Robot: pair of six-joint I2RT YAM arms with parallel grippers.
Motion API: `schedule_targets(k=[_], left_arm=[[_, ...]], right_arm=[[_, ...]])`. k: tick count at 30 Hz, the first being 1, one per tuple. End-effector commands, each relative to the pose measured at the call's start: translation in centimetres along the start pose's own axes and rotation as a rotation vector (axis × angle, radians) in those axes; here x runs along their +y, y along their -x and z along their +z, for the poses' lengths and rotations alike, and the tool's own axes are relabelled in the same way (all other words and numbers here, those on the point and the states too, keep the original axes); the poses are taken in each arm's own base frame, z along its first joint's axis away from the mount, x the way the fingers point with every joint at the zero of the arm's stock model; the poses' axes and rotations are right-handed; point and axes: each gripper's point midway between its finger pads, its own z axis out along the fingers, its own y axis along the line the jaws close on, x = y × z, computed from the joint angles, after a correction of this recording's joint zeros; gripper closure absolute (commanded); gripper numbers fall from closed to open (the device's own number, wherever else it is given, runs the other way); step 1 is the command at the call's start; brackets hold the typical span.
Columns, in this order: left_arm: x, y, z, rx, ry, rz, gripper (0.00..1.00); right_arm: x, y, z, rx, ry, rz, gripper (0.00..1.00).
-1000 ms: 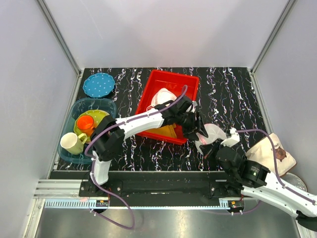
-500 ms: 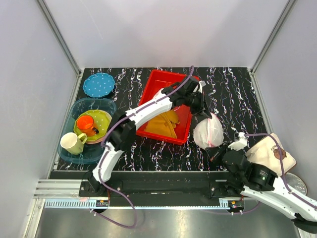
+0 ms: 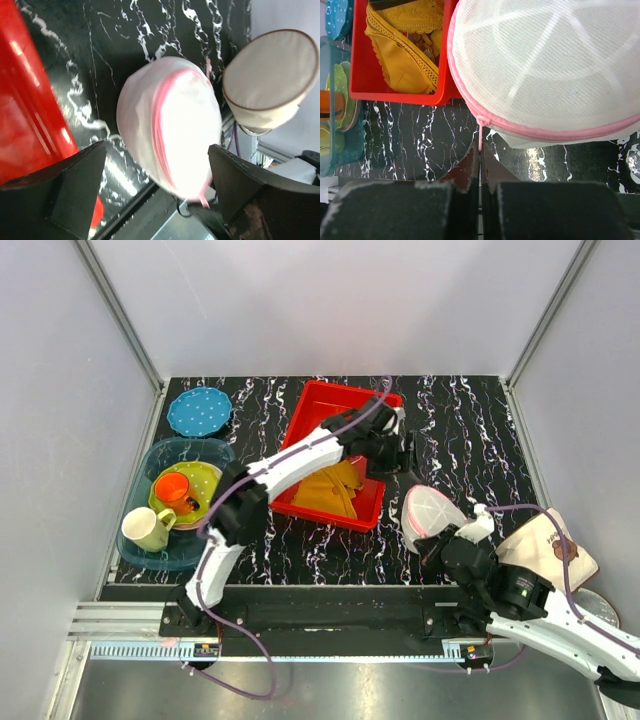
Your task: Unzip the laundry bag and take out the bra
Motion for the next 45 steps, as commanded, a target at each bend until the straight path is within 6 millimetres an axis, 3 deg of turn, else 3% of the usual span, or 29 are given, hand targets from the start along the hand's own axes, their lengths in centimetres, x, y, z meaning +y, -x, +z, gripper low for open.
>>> schedule_targets(k=[1,2,3,5,7,8,12,16,18,21,25,28,29,32,33,35,36,37,45], left_arm=[[-5.4,1.6,-9.4,-0.196,-0.071,0.079,0.12],[-4.9,0.5,-9.3,-0.171,-0.063,0.064,0.10],[-5.8,-0.1,-10.2,-0.171,-0.085,0.052,0.09],[-5.6,-2.0,-9.7,-0.129,-0.106,0.031,0.07],[-6.6,-3.8,-9.7,-0.102,-0.144,0.010,0.07],[-7.3,-4.6,-9.1,-0.097,-0.167,0.029,0.07],[-4.9,-7.1,-5.7,0.012,-0.115,-0.020,0.11],[-5.1,-7.7,-3.7,0.016,-0.140,-0.036,0.12],[-4.4,-7.7,-1.8,0.021,-0.124,-0.042,0.14],[-3.6,-7.9,0.6,0.074,-0.105,-0.063,0.25],[-3.8,-6.2,-0.2,0.014,-0.081,-0.045,1.00],[-3.8,-3.3,-1.3,-0.048,-0.082,-0.035,1.00],[-4.0,-1.6,-2.0,-0.083,-0.094,-0.033,1.00],[-2.6,1.3,-1.5,-0.112,-0.091,-0.039,1.00],[-3.4,2.9,-2.0,-0.143,-0.108,-0.027,1.00],[-1.9,4.0,-0.9,-0.132,-0.086,-0.027,1.00],[-2.9,5.2,-1.5,-0.157,-0.113,-0.001,1.00],[-2.0,5.0,-0.4,-0.126,-0.101,-0.005,1.00],[-0.6,6.7,-1.5,-0.125,-0.122,0.058,1.00]], right_arm=[[1.3,1.3,-0.6,-0.032,0.032,0.042,1.00],[1.2,1.3,-0.5,-0.035,0.030,0.046,1.00],[1.2,1.3,-0.5,-0.036,0.028,0.049,1.00],[1.3,1.2,-0.5,-0.032,0.033,0.051,1.00],[1.5,1.2,-0.4,-0.032,0.035,0.048,1.00],[1.5,1.0,-0.3,-0.027,0.036,0.046,1.00],[2.2,0.6,0.0,-0.009,0.043,0.028,1.00],[2.5,0.4,0.2,0.000,0.046,0.023,1.00],[2.7,0.3,0.3,0.001,0.055,0.026,1.00],[3.0,0.1,0.4,0.015,0.065,0.028,1.00],[2.7,-0.2,0.1,0.036,0.052,0.029,1.00],[2.1,-0.7,-0.2,0.053,0.051,0.058,1.00],[2.1,-0.9,-0.4,0.065,0.066,0.075,1.00],[1.5,-1.7,-0.5,0.094,0.069,0.092,1.00],[1.5,-1.8,-0.5,0.098,0.067,0.093,1.00],[1.3,-1.9,-0.6,0.110,0.054,0.085,1.00],[1.2,-1.9,-0.6,0.109,0.050,0.081,1.00],[1.3,-1.8,-0.7,0.107,0.047,0.080,1.00],[0.2,-1.7,-0.6,0.094,-0.004,0.086,1.00]])
